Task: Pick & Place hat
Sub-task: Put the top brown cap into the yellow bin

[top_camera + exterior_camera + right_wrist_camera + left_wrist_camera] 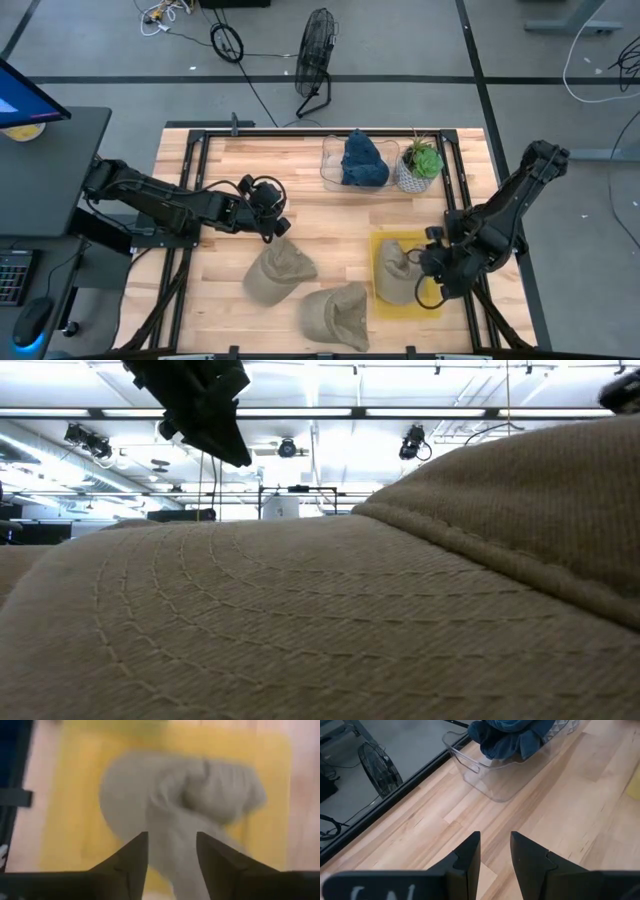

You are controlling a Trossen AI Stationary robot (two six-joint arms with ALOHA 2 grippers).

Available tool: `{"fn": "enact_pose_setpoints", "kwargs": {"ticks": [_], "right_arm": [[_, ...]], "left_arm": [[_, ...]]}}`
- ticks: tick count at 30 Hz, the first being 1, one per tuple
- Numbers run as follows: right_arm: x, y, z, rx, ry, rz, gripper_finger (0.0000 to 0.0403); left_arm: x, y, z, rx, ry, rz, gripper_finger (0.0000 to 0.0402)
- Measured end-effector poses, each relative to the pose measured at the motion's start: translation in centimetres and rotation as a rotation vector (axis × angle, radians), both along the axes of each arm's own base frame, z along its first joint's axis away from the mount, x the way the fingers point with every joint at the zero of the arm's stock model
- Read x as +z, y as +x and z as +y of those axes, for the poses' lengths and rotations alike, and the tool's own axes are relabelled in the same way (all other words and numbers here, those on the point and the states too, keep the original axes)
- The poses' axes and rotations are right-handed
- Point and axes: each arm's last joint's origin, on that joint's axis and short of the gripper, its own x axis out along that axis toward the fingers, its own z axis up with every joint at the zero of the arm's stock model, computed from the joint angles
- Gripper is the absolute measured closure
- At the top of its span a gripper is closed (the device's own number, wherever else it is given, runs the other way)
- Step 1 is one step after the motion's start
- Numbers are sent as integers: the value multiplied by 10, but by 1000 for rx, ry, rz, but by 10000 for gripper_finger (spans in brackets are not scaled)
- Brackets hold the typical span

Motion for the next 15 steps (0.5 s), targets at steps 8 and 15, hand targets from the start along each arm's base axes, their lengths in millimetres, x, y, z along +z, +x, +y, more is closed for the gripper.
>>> {"fn": "enact_pose_setpoints", "kwargs": {"ticks": [8,15], "right_arm": [[-16,-19,-5,-212,3,158,357],[-48,-18,-11,-151,-103,51,385]], "left_arm": [[0,0,0,-1,0,1,291],[0,0,0,-1,0,1,291]]}}
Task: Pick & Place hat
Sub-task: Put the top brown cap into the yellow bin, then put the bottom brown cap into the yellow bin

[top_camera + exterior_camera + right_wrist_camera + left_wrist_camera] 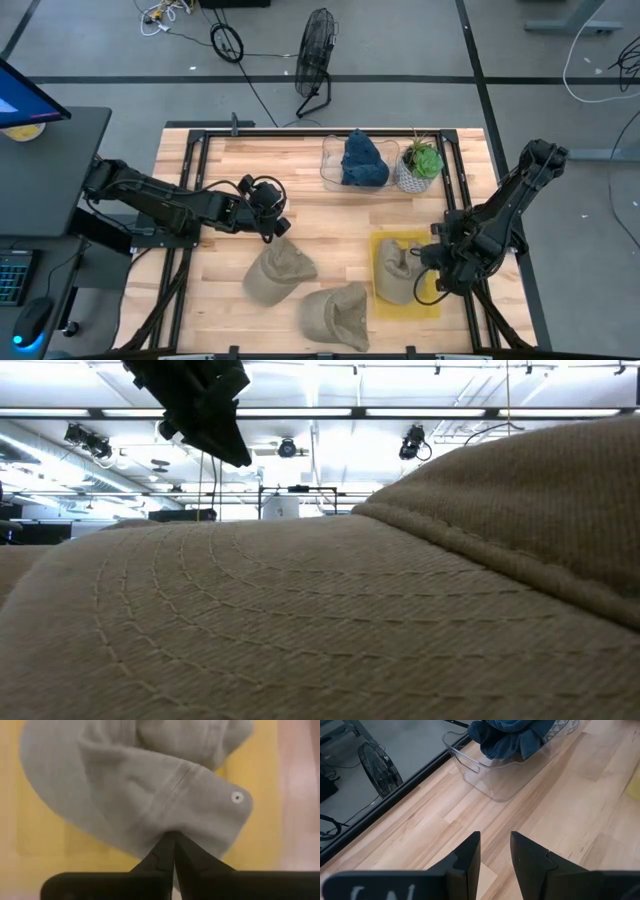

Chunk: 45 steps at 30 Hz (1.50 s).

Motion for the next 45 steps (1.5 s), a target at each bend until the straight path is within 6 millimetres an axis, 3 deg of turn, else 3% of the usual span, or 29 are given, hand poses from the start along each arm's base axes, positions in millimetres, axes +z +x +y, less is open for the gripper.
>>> {"fn": "enact_pose_setpoints", "kwargs": {"ticks": [7,12,15,23,29,33,37,41,45], "right_arm": [[-32,7,-1,19,78,-104,397],[-56,0,-14,-29,93,-20,400],[-57,-1,-16,-19,61,-7,395],[-32,4,-11,53,15,12,362],[11,13,-1,54,26,-4,318],[46,25,7,64,19,-175,286],[67,44,20,43,30,-504,257],[74,65,34,23,137,-711,243],[64,89,47,13,178,-763,242]], "left_arm": [[0,0,0,0,1,1,291],[0,0,0,0,1,0,291],[0,0,0,1,1,0,291],[0,0,0,1,1,0,291],[-1,0,-1,-23,-32,6,291],[-2,1,-4,-101,-117,30,291],[-4,2,-7,-184,-201,53,291],[-2,3,-9,-184,-223,19,291],[1,7,-10,-188,-230,-37,291]]}}
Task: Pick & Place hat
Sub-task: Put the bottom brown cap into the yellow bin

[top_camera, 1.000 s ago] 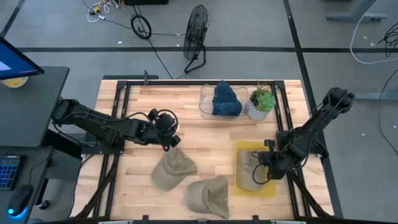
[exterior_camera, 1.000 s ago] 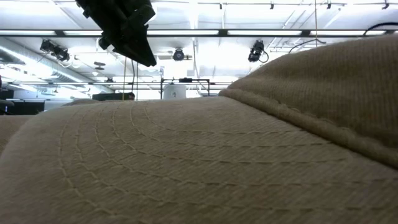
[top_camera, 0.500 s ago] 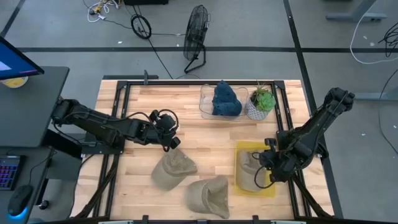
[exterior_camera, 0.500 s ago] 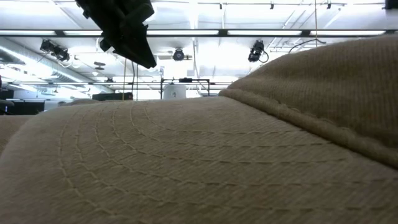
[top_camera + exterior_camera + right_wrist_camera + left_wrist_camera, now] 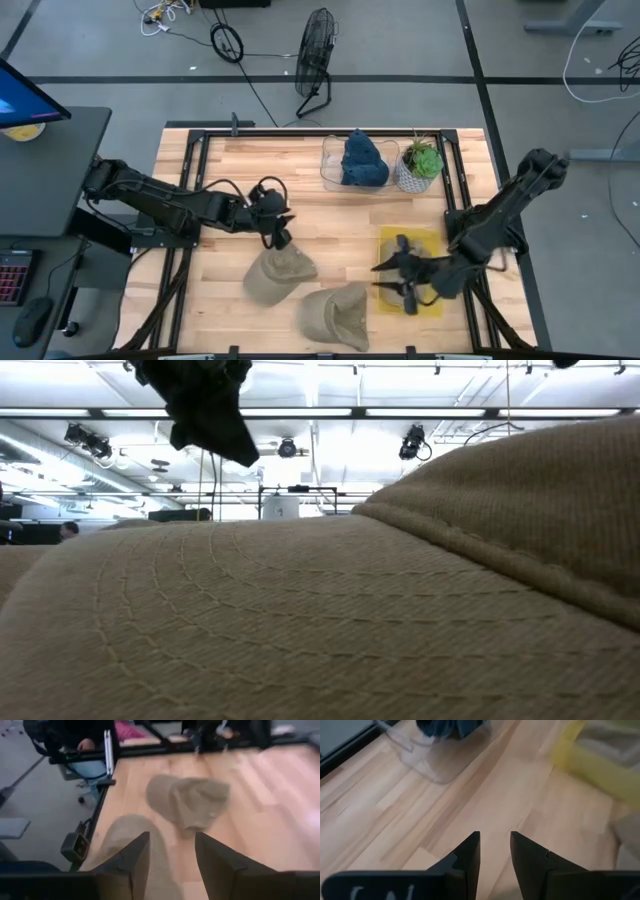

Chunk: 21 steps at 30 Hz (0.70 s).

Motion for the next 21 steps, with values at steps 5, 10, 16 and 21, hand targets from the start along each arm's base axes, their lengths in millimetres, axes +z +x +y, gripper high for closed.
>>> {"fn": "enact_pose_setpoints", "kwargs": {"ticks": [5,10,16,21], "right_arm": [[-38,31,11,135,-67,103,241],[-70,65,12,250,-101,183,241],[-92,108,13,339,-169,320,241],[-101,129,23,436,-125,355,241]], "left_arm": [[4,4,-1,0,-14,-61,291],[5,5,-1,0,-16,-71,291],[5,5,-1,0,-16,-70,291],[4,4,-1,-9,-5,-61,291]]}}
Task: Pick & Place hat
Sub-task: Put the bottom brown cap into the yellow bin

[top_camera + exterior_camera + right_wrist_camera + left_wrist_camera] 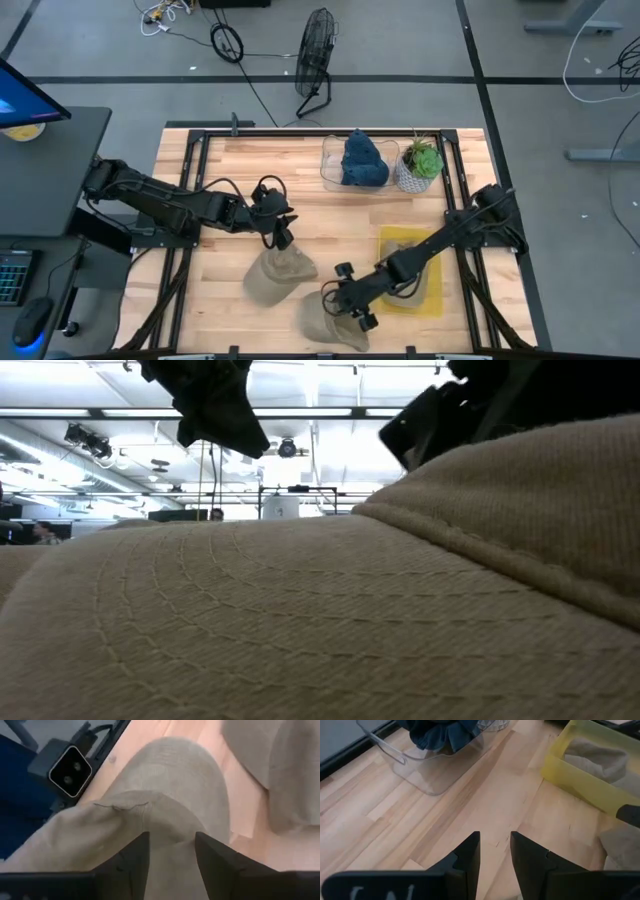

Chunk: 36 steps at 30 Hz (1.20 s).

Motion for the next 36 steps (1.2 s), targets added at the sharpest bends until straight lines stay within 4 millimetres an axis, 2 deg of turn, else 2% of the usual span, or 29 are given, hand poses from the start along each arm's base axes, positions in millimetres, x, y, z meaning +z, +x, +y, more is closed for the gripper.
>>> {"fn": "enact_pose_setpoints", "kwargs": {"ticks": [5,8,11,15,19,25,30,33,36], "right_arm": [[-17,11,0,-22,-28,30,242],[-25,15,-5,-45,-51,41,256],[-25,17,-8,-49,-55,40,301],[-15,17,-11,-42,-49,43,385],[9,15,-7,3,-70,60,386],[72,-3,13,127,-171,15,397],[128,-37,24,279,-324,-121,399],[148,-65,24,430,-426,-159,400],[162,-91,20,520,-451,-137,401]], "left_arm": [[0,0,0,-26,32,13,291],[0,0,0,-27,33,15,291],[0,0,0,-28,35,20,291],[0,0,0,-28,35,21,291],[-1,0,0,-29,36,22,291],[-1,0,0,-30,37,23,291],[-1,0,0,-30,37,23,291],[-1,0,0,-30,37,23,291],[-1,0,0,-28,35,22,291]]}}
